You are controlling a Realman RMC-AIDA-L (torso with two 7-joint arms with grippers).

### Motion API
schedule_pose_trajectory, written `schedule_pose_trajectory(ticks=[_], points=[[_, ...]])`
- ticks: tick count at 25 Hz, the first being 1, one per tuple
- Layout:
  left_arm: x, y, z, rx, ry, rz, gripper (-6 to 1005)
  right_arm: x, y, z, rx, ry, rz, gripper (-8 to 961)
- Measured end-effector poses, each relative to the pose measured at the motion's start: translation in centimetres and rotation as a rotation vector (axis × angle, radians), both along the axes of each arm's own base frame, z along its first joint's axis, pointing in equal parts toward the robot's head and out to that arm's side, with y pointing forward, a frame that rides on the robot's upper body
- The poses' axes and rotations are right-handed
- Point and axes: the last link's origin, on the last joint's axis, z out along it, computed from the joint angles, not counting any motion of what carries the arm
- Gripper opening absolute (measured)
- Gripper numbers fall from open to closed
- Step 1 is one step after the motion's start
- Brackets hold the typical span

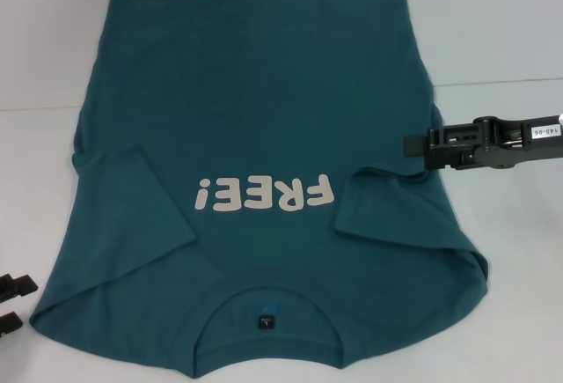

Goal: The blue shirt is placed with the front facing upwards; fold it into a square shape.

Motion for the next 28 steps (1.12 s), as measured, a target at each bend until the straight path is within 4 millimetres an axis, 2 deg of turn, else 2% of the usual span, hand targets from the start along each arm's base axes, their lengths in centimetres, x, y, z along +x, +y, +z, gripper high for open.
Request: schedule_pose_trajectory(ticks=[9,19,28], points=[[0.3,0.1,-0.7,-0.035,0.001,-0.015,721,0.1,-0.1,0.0,0.001,0.0,-0.002,796],[1.9,0.5,-1.2,-0.073,-0.05,-0.079,721,0.0,-0.1,0.0,0.002,0.004,-0.001,792],[1.8,1.1,-1.3,-0.055,-0.043,-0.055,719,0.2,-0.2,0.0,0.002,0.006,-0.005,790]])
